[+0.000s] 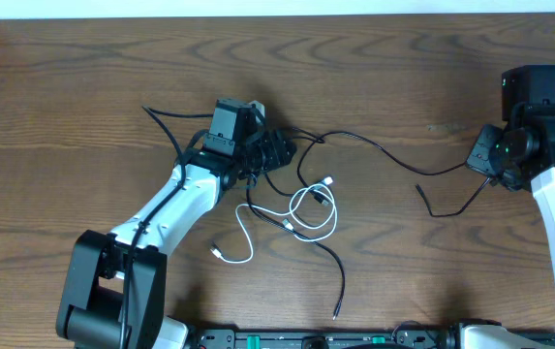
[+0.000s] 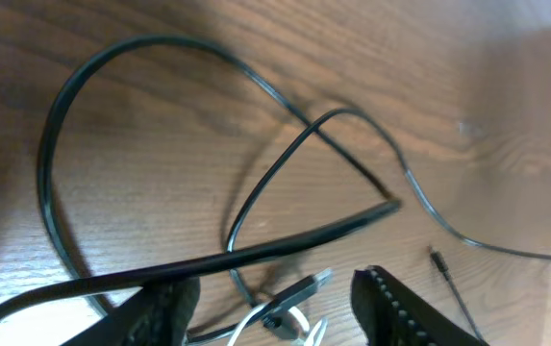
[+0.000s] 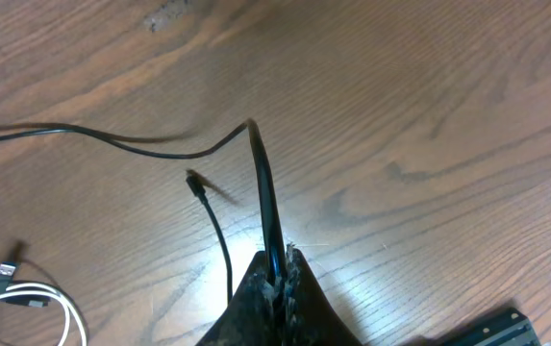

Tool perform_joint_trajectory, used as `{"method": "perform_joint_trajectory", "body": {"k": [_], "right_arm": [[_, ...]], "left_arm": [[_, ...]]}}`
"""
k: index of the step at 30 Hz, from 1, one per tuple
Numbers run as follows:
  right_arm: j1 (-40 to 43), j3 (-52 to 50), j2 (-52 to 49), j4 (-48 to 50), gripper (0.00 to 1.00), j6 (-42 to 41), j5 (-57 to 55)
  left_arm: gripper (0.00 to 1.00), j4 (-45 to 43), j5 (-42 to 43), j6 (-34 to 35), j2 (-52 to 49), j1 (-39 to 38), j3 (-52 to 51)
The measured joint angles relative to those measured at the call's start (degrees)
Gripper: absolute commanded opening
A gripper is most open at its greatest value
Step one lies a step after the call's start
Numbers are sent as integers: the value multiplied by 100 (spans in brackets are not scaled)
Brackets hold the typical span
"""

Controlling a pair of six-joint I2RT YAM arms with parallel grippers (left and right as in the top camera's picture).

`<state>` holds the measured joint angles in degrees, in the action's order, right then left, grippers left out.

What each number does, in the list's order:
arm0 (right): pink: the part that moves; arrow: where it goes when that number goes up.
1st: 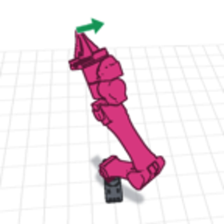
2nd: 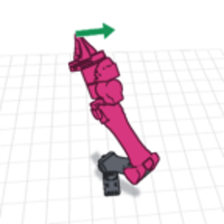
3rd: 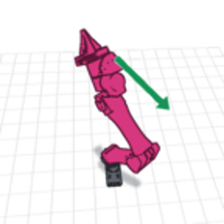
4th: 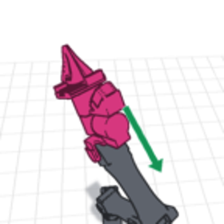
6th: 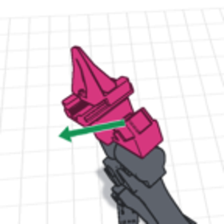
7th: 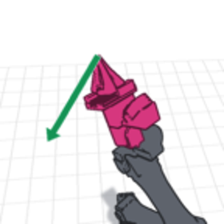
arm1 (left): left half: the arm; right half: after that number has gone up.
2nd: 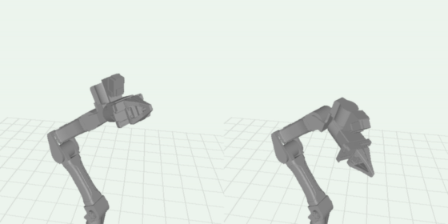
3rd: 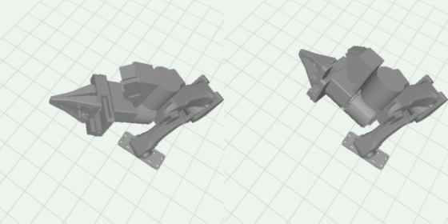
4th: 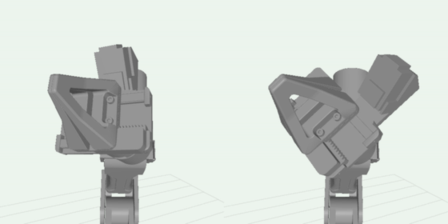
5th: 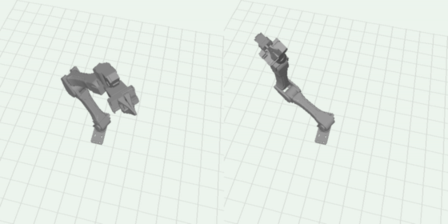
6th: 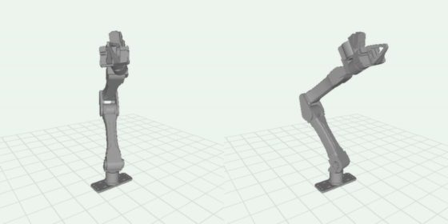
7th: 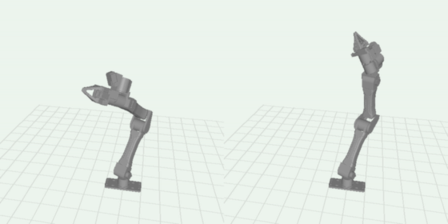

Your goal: Untangle cables

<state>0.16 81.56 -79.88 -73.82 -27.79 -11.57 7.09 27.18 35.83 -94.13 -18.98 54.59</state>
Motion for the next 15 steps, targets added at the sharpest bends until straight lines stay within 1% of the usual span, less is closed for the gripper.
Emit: {"method": "perform_joint_trajectory", "body": {"k": [1, 2, 6, 9, 11, 12, 15], "right_arm": [[0, 0, 0, -4, 1, 0, 9], [0, 0, 0, -2, 1, 0, 20], [0, 0, 0, -7, 1, 0, 35], [0, 0, 0, -4, 1, 0, 48], [0, 0, 0, -4, 1, 0, 70], [0, 0, 0, -7, 1, 0, 70], [0, 0, 0, -4, 1, 0, 72]], "left_arm": [[63, -39, 9, 83, 0, 0, 0], [63, -162, 17, 332, 0, 0, -2], [63, -476, 127, 852, 2, 0, -4], [63, -485, 111, 1552, 0, -4, -4], [63, -483, 28, 2385, 0, -55, -4], [63, -485, -26, 2597, 2, -81, -4], [63, -483, -424, 3401, 0, -271, -4]]}}
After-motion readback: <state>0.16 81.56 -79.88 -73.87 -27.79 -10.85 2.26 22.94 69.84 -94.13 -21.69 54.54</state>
